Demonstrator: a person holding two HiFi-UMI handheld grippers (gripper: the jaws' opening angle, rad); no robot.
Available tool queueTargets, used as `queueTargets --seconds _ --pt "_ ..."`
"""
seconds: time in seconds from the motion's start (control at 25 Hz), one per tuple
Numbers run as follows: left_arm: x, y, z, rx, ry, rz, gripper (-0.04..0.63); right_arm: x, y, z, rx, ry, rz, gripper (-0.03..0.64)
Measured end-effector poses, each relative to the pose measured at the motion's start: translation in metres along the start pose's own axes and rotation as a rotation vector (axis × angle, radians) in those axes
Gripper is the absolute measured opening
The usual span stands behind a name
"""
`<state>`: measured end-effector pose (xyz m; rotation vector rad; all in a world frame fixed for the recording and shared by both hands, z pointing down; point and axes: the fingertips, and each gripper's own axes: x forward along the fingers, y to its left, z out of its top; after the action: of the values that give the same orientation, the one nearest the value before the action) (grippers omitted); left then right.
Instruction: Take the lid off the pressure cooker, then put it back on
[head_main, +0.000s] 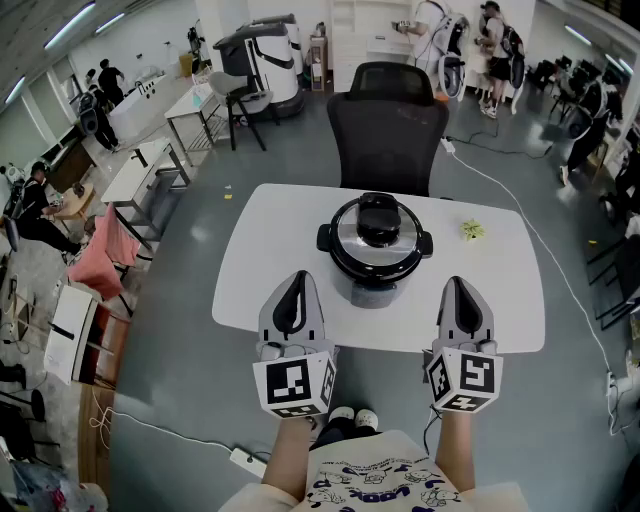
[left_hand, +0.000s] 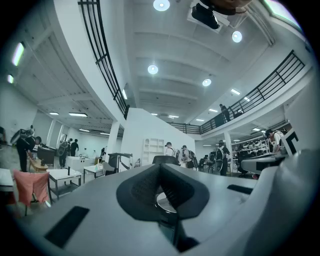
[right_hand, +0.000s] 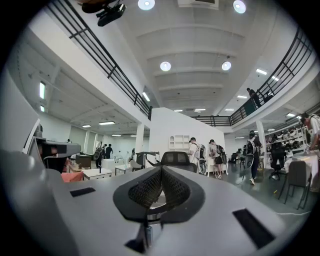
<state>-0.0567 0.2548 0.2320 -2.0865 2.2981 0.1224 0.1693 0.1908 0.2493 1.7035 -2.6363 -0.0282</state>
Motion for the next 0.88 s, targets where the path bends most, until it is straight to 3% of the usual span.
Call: queueTargets --seconds 0.68,0.8,0.88 --pt "0.008 -0.005 -0.009 -0.018 0.008 0.039 0.014 0.01 -0.011 -0.009 -0.017 0.015 0.04 0.014" --pt "0.008 -0.006 -0.015 -0.043 0.013 0.054 0.023 0.013 -0.01 -0.015 -0.027 0.037 0.095 0.061" --pt "0.008 -0.008 -0.019 -0.061 0.007 0.063 0.089 0.015 -0.008 -0.02 -0.037 0.051 0.133 0.121"
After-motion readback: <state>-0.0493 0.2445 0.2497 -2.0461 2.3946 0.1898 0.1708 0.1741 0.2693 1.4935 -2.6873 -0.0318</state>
